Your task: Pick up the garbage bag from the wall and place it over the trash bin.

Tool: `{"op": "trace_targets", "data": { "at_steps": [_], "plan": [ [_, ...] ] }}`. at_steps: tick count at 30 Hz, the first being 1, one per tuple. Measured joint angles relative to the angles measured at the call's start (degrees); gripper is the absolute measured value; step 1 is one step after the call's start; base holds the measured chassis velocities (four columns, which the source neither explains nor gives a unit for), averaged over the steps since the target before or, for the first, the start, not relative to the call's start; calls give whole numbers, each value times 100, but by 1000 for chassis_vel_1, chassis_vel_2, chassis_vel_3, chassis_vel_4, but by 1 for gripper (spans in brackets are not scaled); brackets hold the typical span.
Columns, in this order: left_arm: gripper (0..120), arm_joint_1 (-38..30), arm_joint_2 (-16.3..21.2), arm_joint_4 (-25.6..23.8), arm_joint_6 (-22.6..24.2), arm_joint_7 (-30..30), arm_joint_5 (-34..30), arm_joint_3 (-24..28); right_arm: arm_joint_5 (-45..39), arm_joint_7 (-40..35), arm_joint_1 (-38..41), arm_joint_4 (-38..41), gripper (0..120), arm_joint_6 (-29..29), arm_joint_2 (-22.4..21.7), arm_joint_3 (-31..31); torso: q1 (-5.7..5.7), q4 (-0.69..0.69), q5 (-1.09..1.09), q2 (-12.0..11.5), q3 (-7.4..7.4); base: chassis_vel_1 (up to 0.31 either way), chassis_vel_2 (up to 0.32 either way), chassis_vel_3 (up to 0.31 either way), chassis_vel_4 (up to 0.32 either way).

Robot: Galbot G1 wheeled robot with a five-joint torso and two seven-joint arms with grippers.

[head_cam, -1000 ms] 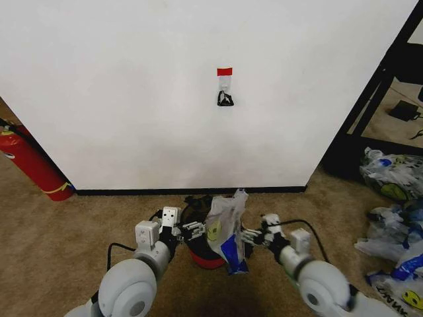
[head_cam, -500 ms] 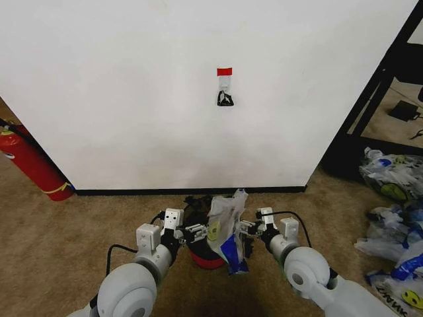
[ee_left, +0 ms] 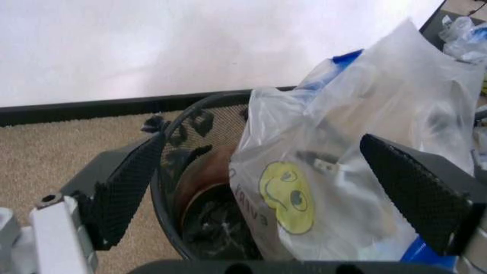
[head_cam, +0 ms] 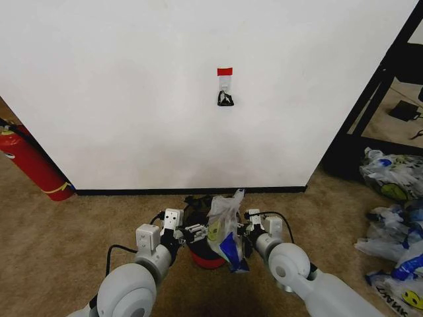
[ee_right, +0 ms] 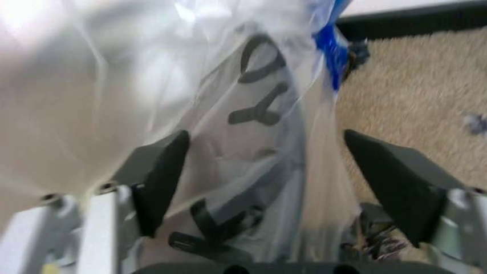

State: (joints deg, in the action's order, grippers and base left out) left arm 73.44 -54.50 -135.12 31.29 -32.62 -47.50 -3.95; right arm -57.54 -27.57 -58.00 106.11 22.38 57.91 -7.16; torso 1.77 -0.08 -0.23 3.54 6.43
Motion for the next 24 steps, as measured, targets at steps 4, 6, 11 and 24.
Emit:
{"op": "trace_targets", "data": {
  "at_steps": [4,6,11,24],
  "plan": [
    [100,6,19,-2,-30,8,8,-1,-160,-113,20,-105,59,68,165,-2,0,0,0,0,0,0,0,0,0],
    [100,10,17,-4,-35,8,11,-2,-181,-139,22,-107,55,71,190,-2,0,0,0,0,0,0,0,0,0],
    [100,30,3,9,-57,43,93,39,-234,-240,20,-15,34,75,184,3,0,0,0,0,0,0,0,0,0],
    [100,43,5,4,-70,131,265,110,-244,-342,-92,124,1,-51,237,186,0,0,0,0,0,0,0,0,0]
  ]
}}
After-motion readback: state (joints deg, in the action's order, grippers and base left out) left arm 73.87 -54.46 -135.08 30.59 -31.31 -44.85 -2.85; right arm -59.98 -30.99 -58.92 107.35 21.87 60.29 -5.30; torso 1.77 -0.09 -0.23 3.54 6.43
